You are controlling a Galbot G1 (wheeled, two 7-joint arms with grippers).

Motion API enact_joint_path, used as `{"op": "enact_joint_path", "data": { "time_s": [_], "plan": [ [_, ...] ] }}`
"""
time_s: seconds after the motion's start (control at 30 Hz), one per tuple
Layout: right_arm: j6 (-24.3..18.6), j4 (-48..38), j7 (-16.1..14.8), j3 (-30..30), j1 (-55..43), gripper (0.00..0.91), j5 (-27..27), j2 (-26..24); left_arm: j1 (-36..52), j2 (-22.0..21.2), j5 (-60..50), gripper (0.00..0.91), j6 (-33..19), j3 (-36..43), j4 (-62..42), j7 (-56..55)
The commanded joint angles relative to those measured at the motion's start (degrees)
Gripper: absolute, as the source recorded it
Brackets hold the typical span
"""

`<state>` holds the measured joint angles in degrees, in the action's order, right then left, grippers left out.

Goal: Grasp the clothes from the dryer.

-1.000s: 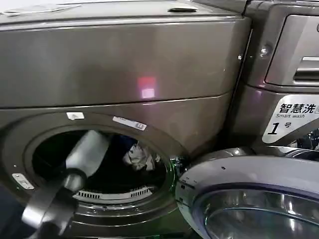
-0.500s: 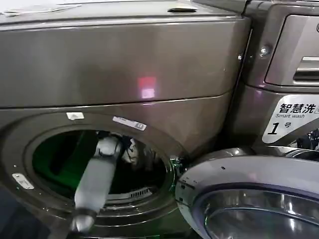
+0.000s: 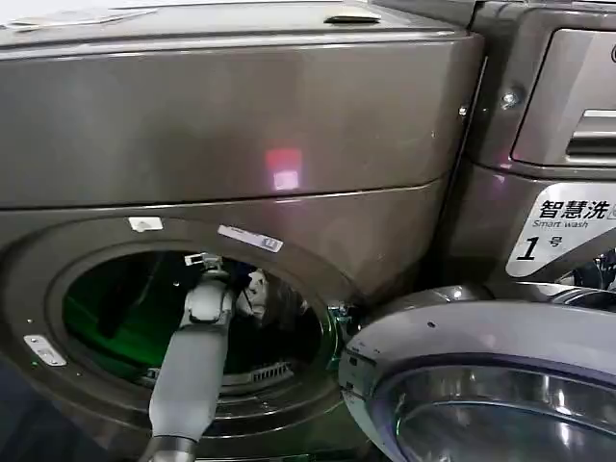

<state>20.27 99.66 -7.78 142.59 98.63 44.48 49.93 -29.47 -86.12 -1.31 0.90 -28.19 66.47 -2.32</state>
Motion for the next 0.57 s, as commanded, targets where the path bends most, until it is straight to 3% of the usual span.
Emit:
{"op": "enact_joint_path", "data": {
  "time_s": [0.03,0.57],
  "plan": [
    [0.24,0.48,-0.69,0.70,0.23,0.907,-0.26,-0.11,-0.28,-0.13,0.48,0.000,0.21,-0.52,0.75,-0.83],
    [0.53,0.69,-1.16,1.24,0.41,0.907,-0.71,-0.52,-0.16,-0.08,0.60,0.000,0.86,0.25,1.07,0.27]
  ]
}}
